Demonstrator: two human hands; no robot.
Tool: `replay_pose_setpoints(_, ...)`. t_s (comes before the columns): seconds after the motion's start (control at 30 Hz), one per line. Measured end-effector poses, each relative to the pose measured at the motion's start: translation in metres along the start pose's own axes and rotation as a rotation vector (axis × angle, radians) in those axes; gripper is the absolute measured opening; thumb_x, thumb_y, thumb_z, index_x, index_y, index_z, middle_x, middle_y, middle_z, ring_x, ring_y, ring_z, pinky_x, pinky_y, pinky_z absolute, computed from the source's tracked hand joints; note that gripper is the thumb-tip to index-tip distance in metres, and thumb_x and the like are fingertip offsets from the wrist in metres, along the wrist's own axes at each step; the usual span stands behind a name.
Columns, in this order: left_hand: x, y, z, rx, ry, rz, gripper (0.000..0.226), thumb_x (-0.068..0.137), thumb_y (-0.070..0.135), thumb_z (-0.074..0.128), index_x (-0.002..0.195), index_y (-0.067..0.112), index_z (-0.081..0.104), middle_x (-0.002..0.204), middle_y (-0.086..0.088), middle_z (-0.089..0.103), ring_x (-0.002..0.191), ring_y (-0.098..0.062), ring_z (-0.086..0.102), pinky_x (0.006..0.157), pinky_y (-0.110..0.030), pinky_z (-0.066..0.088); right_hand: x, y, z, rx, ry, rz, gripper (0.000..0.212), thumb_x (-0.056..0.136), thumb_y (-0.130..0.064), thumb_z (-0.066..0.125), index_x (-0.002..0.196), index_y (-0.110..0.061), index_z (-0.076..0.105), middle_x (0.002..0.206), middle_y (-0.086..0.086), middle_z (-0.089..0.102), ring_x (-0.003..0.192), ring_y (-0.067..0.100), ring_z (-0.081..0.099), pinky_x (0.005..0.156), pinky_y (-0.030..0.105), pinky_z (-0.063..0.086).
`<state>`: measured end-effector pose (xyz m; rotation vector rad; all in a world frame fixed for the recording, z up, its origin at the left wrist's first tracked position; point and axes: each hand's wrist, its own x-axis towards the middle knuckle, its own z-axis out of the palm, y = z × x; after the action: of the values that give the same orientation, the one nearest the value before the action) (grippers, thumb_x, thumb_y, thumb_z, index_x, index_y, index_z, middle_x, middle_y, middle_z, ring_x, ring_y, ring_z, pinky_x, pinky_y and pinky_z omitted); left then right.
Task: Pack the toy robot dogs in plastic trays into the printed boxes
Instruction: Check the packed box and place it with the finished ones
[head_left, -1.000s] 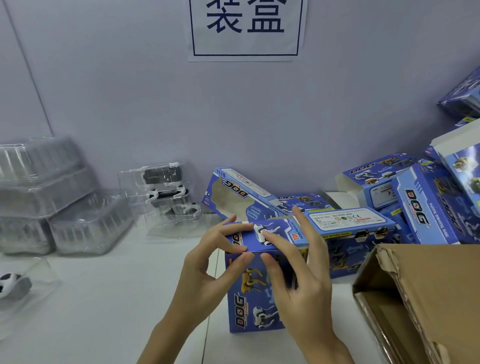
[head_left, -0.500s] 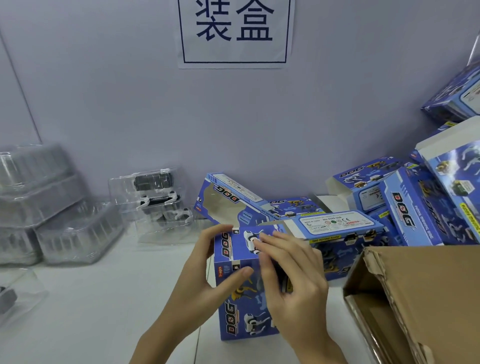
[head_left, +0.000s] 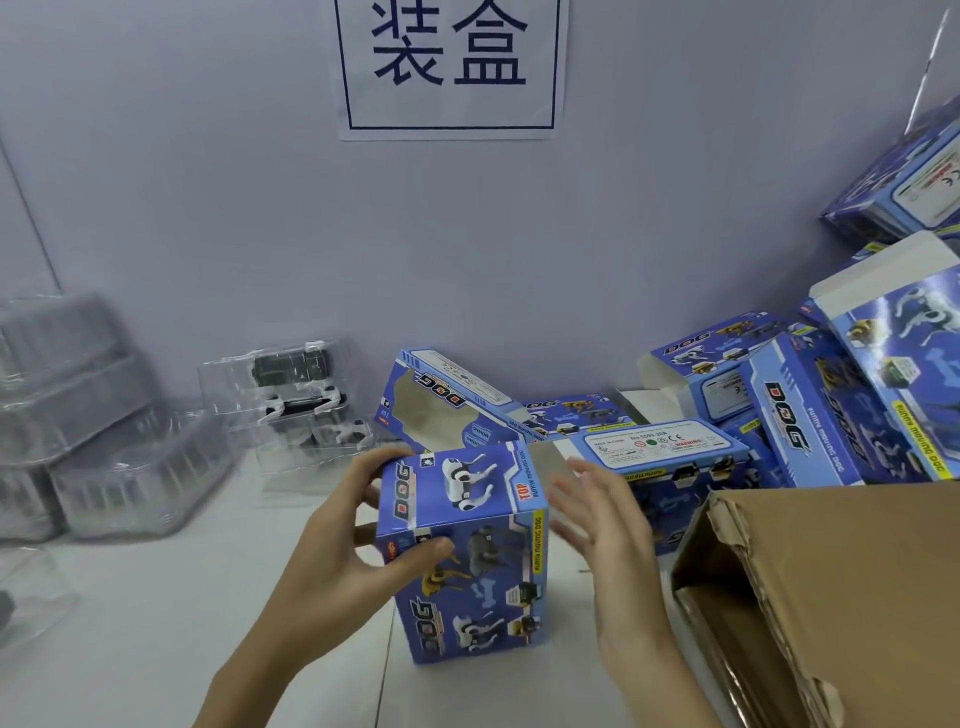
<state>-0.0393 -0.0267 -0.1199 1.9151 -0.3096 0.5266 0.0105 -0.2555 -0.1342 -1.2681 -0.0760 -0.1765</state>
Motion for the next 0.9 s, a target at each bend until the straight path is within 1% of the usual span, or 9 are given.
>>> replay_pose_setpoints(0.13, 0.000, -0.007, -0.027, -0.250, 0.015, -0.008, 0.086, 0.058, 0.025, 0.092, 0.135, 0.039, 0.055, 0.130, 0.004, 0.067, 0.106, -0.013, 0.072, 0.070, -0.029, 0.062, 0.002, 0.007, 0.000, -0.173, -0.055, 0.466, 0.055, 0.094, -0.069, 0.050, 0.091, -0.024, 0.080, 0.100, 0.011, 0.080, 0.083, 0.026, 0.076, 0.075, 0.038, 0.056)
replay_pose_setpoints(0.2, -0.002, -0.010, -0.040, -0.301, -0.049, -0.022, 0.095, 0.058, 0.021, 0.098, 0.140, 0.036, 0.052, 0.135, -0.001, 0.064, 0.104, -0.015, 0.071, 0.069, -0.031, 0.063, -0.003, 0.000, -0.001, 0.069, -0.197, 0.687, 0.080, 0.077, -0.088, 0.051, 0.097, -0.018, 0.084, 0.108, 0.020, 0.078, 0.095, 0.041, 0.077, 0.074, 0.046, 0.061)
replay_pose_setpoints(0.27, -0.004, -0.013, -0.051, -0.332, -0.179, -0.044, 0.099, 0.066, 0.022, 0.101, 0.147, 0.035, 0.045, 0.144, -0.003, 0.058, 0.113, -0.021, 0.069, 0.076, -0.037, 0.064, -0.006, -0.007, -0.005, 0.268, -0.326, 0.778, 0.091, 0.078, -0.090, 0.049, 0.118, -0.014, 0.078, 0.127, 0.026, 0.070, 0.112, 0.051, 0.069, 0.070, 0.044, 0.062)
replay_pose_setpoints(0.43, -0.003, -0.020, -0.054, -0.371, -0.284, -0.134, 0.104, 0.084, 0.005, 0.082, 0.161, 0.048, 0.026, 0.162, 0.001, 0.045, 0.137, -0.033, 0.056, 0.105, -0.055, 0.054, 0.002, -0.013, -0.013, 0.377, -0.339, 0.607, 0.077, 0.078, -0.076, 0.061, 0.119, -0.013, 0.077, 0.118, 0.021, 0.072, 0.088, 0.034, 0.072, 0.057, 0.035, 0.059)
replay_pose_setpoints(0.6, 0.005, -0.021, -0.027, -0.287, 0.037, -0.346, 0.092, 0.088, -0.022, 0.057, 0.143, 0.053, 0.056, 0.123, -0.012, 0.075, 0.107, -0.038, 0.073, 0.077, -0.057, 0.063, 0.007, -0.006, -0.013, 0.363, -0.323, 0.477, 0.057, 0.083, -0.057, 0.065, 0.117, -0.013, 0.078, 0.116, 0.023, 0.073, 0.091, 0.037, 0.074, 0.066, 0.044, 0.062)
replay_pose_setpoints(0.67, 0.008, -0.021, -0.023, -0.369, 0.134, -0.437, 0.066, 0.098, -0.011, 0.048, 0.139, 0.038, 0.064, 0.114, -0.018, 0.077, 0.098, -0.038, 0.077, 0.081, -0.056, 0.063, 0.006, -0.007, -0.012, 0.339, -0.346, 0.467, 0.056, 0.084, -0.054, 0.064, 0.119, -0.012, 0.077, 0.120, 0.025, 0.072, 0.096, 0.039, 0.074, 0.067, 0.046, 0.062)
replay_pose_setpoints(0.73, 0.010, -0.018, -0.025, -0.578, 0.113, -0.529, 0.041, 0.103, 0.016, 0.048, 0.138, 0.027, 0.068, 0.123, -0.019, 0.074, 0.104, -0.040, 0.075, 0.077, -0.052, 0.063, 0.005, -0.008, -0.011, 0.304, -0.389, 0.441, 0.060, 0.080, -0.050, 0.075, 0.127, -0.012, 0.073, 0.124, 0.028, 0.070, 0.102, 0.042, 0.073, 0.068, 0.048, 0.063)
replay_pose_setpoints(0.83, 0.010, -0.010, -0.024, -0.713, -0.001, -0.612, 0.048, 0.099, 0.056, 0.050, 0.131, 0.028, 0.072, 0.126, -0.011, 0.075, 0.108, -0.040, 0.074, 0.073, -0.048, 0.064, 0.003, -0.007, -0.007, 0.264, -0.442, 0.365, 0.080, 0.068, -0.040, 0.084, 0.143, -0.036, 0.059, 0.130, 0.022, 0.069, 0.115, 0.046, 0.068, 0.077, 0.060, 0.062)
replay_pose_setpoints(0.9, 0.011, -0.009, -0.020, -0.593, -0.010, -0.552, 0.044, 0.095, 0.053, 0.059, 0.134, 0.034, 0.067, 0.129, -0.007, 0.074, 0.108, -0.037, 0.075, 0.081, -0.048, 0.063, 0.000, -0.004, -0.006, 0.232, -0.507, 0.322, 0.075, 0.070, -0.035, 0.080, 0.139, -0.053, 0.056, 0.134, 0.013, 0.069, 0.120, 0.044, 0.067, 0.088, 0.066, 0.058)
